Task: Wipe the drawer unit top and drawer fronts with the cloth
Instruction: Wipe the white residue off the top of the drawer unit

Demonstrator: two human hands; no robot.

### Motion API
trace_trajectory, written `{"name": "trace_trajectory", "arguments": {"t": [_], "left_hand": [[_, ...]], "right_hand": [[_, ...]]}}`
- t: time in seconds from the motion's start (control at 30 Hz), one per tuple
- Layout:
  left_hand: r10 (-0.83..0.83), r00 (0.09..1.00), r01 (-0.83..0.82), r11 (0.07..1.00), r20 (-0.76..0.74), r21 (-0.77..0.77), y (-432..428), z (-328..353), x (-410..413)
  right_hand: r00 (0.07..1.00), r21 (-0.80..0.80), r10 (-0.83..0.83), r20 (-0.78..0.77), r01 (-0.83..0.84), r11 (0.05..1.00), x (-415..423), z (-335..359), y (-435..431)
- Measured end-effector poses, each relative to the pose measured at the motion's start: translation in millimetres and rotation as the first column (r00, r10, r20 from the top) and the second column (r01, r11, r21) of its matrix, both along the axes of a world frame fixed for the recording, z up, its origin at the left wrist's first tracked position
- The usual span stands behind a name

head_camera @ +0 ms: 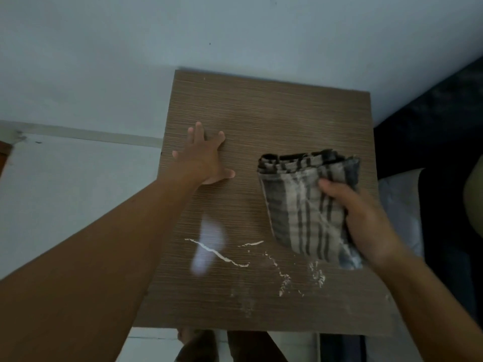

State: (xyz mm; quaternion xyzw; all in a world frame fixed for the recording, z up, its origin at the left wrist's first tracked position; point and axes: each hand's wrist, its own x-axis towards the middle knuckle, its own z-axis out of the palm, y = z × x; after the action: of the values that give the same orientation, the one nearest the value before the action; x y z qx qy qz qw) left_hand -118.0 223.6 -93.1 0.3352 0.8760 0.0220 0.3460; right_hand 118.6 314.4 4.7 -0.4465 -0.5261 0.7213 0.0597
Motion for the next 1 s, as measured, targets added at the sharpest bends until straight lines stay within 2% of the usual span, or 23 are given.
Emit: {"name": "trace_trajectory", "arguments": {"t": [0.13,0.2,0.27,0.4,0.5,0.67,0.73,0.8,0.83,0.87,0.93,1.0], "left_hand": [[-0.007,1.0,0.007,1.0,-0.007,-0.014,8,-2,7],[0.002,1.0,-0.002,1.0,0.004,-0.013,13,-3,10],[0.006,1.0,-0.006,1.0,0.009,-0.014,19,-2,15],[-0.025,1.0,0.024,0.999,-0.01,-0.037,32,-2,23],[-0.032,0.999,0.032,0.998,-0.005,-0.049,44,-2,27],[-0.03,0.999,0.03,0.998,0.017,-0.048,62,-2,34],[-0.025,0.999,0.026,0.999,0.025,-0.048,65,-3,35],[-0.018,0.999,0.02,0.999,0.037,-0.05,65,-3,34],[-0.013,0.999,0.015,0.999,0.044,-0.052,65,-4,34],[-0.009,0.999,0.011,0.999,0.05,-0.052,66,-3,34],[-0.004,0.998,0.007,0.999,0.056,-0.05,65,-2,33],[-0.003,0.998,0.006,0.999,0.062,-0.051,65,-1,34]], "right_hand": [[1.0,0.102,-0.016,0.011,0.015,0.995,2,12,32],[0.996,0.269,0.021,0.082,-0.042,0.962,1,17,53],[0.988,0.452,0.025,0.149,-0.09,0.887,1,18,80],[0.969,0.698,0.049,0.243,-0.21,0.684,-15,19,135],[0.927,0.798,0.122,0.356,-0.369,0.476,-40,11,172],[0.801,0.807,0.164,0.576,-0.589,0.045,-82,-36,205],[0.739,0.758,0.187,0.648,-0.65,-0.055,-89,-60,207],[0.624,0.661,0.281,0.729,-0.748,-0.055,-89,-83,210],[0.569,0.614,0.345,0.747,-0.788,-0.03,-87,-93,212],[0.553,0.598,0.405,0.729,-0.801,0.017,-83,-100,212],[0.624,0.65,0.454,0.636,-0.75,0.122,-78,-110,209],[0.707,0.715,0.436,0.557,-0.675,0.18,-73,-115,202]]}}
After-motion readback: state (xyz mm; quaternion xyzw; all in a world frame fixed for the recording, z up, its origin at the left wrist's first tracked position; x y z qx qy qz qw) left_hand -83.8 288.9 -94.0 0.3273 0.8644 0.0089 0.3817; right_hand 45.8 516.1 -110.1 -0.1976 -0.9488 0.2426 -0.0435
